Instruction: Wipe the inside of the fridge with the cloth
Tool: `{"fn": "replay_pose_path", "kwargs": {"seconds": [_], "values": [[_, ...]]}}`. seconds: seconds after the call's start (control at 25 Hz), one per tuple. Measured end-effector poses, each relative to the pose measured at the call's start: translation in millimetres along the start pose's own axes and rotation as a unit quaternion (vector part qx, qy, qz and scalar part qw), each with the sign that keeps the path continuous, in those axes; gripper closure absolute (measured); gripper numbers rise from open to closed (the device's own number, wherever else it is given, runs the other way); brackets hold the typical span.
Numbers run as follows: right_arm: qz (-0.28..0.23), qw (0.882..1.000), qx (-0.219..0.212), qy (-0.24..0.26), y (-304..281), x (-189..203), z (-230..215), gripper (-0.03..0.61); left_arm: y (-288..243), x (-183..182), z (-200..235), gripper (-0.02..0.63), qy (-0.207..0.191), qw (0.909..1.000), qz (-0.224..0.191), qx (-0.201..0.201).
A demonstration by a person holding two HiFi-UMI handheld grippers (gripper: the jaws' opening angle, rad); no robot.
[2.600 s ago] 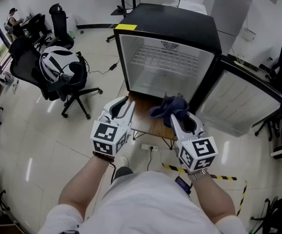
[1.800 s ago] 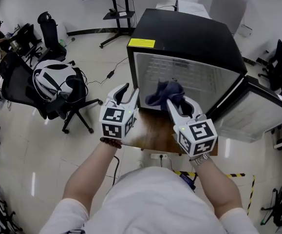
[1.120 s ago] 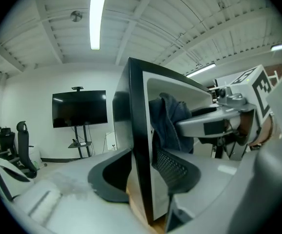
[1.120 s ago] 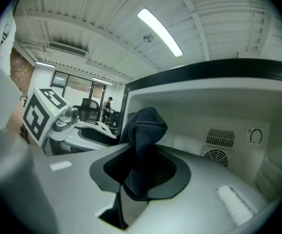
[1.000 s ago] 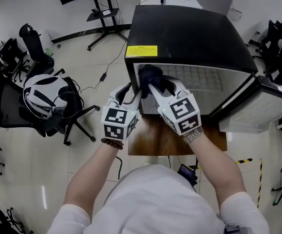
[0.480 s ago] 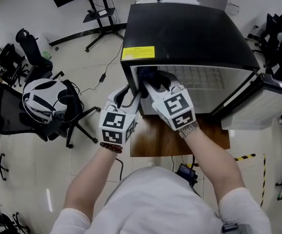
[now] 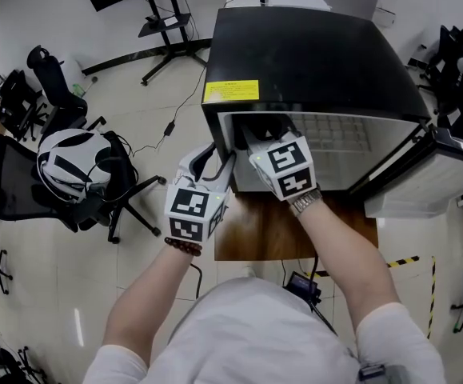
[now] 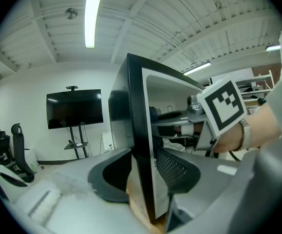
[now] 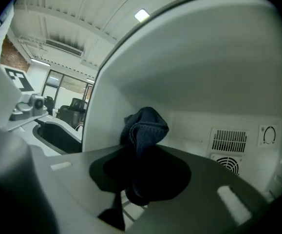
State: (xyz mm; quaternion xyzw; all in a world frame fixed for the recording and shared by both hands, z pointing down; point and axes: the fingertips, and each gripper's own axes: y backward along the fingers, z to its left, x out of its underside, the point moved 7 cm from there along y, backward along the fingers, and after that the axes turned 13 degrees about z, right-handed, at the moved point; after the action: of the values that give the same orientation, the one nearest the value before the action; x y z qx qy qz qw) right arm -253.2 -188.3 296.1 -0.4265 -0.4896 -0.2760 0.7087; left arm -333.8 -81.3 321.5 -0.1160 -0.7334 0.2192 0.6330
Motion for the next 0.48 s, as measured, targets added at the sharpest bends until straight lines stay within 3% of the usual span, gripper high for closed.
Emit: {"fn": "replay_pose_path", "kwargs": {"seconds": [0.48], "values": [[0.019,0.999,0.029,-0.022,-34.4,3.7,-24.8,0.492,0.8,-1.6,-0.2,0.460,0.003,1.0000,-0.002,0.004]]}}
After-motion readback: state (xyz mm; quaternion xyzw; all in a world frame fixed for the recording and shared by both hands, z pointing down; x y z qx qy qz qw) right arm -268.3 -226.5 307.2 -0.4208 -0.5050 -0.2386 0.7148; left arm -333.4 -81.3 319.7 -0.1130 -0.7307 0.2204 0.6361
